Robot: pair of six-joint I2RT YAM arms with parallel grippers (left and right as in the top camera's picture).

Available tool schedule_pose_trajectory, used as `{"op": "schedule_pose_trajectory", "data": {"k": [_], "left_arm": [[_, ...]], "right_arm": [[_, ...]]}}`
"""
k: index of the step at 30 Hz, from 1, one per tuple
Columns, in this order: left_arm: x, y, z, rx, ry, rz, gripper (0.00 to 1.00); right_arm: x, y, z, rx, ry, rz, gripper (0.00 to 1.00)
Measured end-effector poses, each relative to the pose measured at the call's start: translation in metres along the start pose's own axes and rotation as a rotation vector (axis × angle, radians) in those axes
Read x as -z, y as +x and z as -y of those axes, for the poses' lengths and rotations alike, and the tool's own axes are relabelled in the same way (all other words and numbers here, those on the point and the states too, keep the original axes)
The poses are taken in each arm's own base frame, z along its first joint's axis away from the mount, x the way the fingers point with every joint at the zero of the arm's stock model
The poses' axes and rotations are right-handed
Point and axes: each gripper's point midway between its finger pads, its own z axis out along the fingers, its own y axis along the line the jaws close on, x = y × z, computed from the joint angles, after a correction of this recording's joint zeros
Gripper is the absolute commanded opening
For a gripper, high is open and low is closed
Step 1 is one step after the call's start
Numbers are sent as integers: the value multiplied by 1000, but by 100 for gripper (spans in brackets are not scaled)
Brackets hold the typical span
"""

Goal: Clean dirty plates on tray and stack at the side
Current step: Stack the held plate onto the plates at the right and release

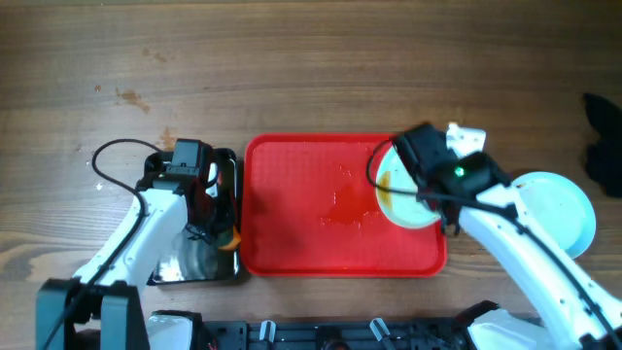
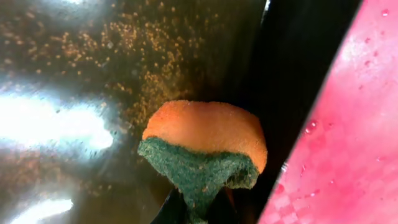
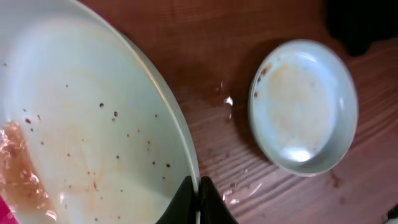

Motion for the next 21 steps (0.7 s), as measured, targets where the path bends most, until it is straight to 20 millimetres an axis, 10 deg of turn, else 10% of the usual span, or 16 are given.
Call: {"op": "schedule_pose_trajectory", "data": {"k": [8,13,21], "left_arm": [[-6,0,-1,3,0,-17,4],[-7,-1,1,2,9,-14,4],[-7,-6,4,-2,21,5,4]], "right_arm": [[57,-56,24,-31,56,100,5],[63,-58,53,49,200,130,5],[68,-97,39,148,208,276,5]]}}
